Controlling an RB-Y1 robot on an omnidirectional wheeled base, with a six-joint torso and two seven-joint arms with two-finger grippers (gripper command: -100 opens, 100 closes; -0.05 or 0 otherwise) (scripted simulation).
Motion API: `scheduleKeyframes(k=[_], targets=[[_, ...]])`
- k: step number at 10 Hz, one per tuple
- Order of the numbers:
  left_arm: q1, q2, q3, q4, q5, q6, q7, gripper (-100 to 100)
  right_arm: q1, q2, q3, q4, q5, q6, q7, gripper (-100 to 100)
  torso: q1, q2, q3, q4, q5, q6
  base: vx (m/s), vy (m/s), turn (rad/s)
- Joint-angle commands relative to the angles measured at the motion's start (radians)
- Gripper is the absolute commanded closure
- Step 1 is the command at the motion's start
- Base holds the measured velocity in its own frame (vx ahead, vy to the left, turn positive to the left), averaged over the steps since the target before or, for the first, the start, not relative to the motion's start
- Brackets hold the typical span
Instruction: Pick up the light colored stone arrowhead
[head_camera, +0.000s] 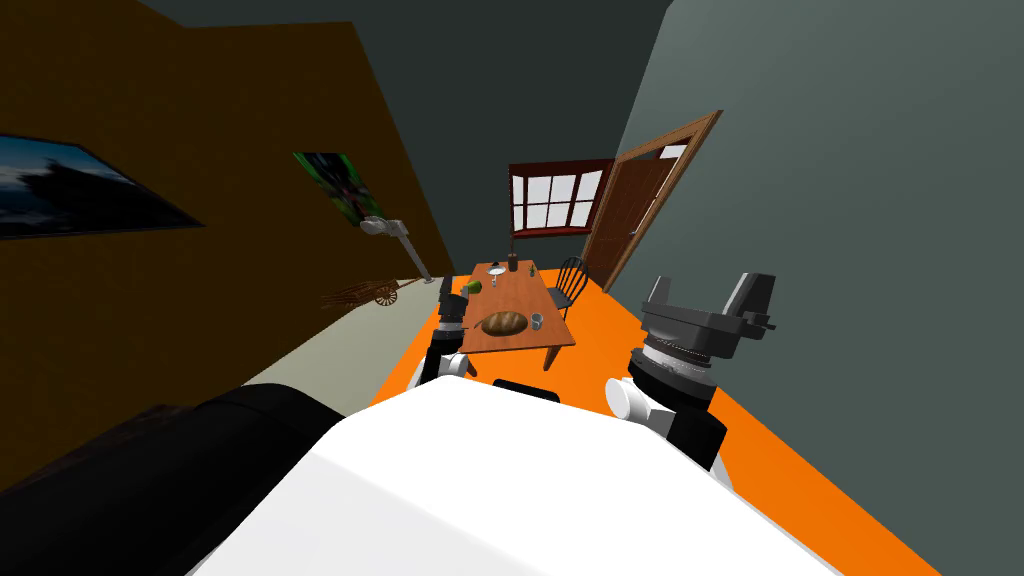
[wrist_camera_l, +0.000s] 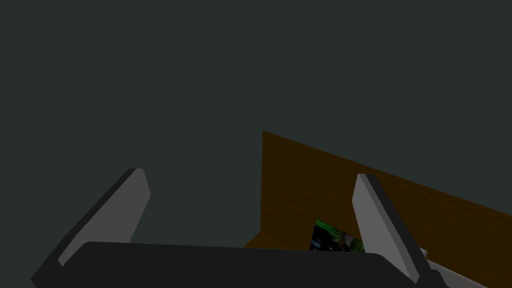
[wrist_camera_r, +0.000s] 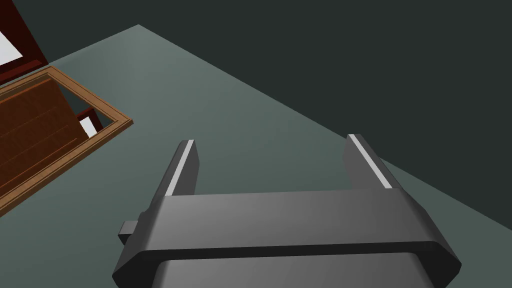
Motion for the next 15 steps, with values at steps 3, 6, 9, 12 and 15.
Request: scheduleKeyframes(k=[3,6,9,12,15], targets=[[-0.016,0.079,0.003,0.066,0.092,0.054,0.023,-100,0.0,0.0,0.0,0.0,0.0,0.0,0.0,0,0.008,0.007,0.004,0.002,0.002,0.0,-0.115,0.106,-0.106],[-0.036,0.138,0.011,0.141,0.184,0.109,0.046,-100,0.0,0.0,0.0,0.0,0.0,0.0,0.0,0,0.009,0.008,0.005,0.002,0.002,0.0,-0.111,0.123,-0.13],[-0.054,0.179,0.018,0.206,0.264,0.155,0.064,-100,0.0,0.0,0.0,0.0,0.0,0.0,0.0,0,0.007,0.003,0.002,0.001,0.002,0.0,-0.055,0.103,-0.121],[-0.064,0.2,0.022,0.243,0.328,0.18,0.074,-100,0.0,0.0,0.0,0.0,0.0,0.0,0.0,0,0.008,0.003,0.002,0.001,0.002,0.0,-0.051,0.093,-0.095],[-0.085,0.244,0.029,0.323,0.418,0.233,0.095,-100,0.0,0.0,0.0,0.0,0.0,0.0,0.0,0,0.006,0.001,0.001,0.001,0.001,0.0,-0.047,0.076,-0.135]])
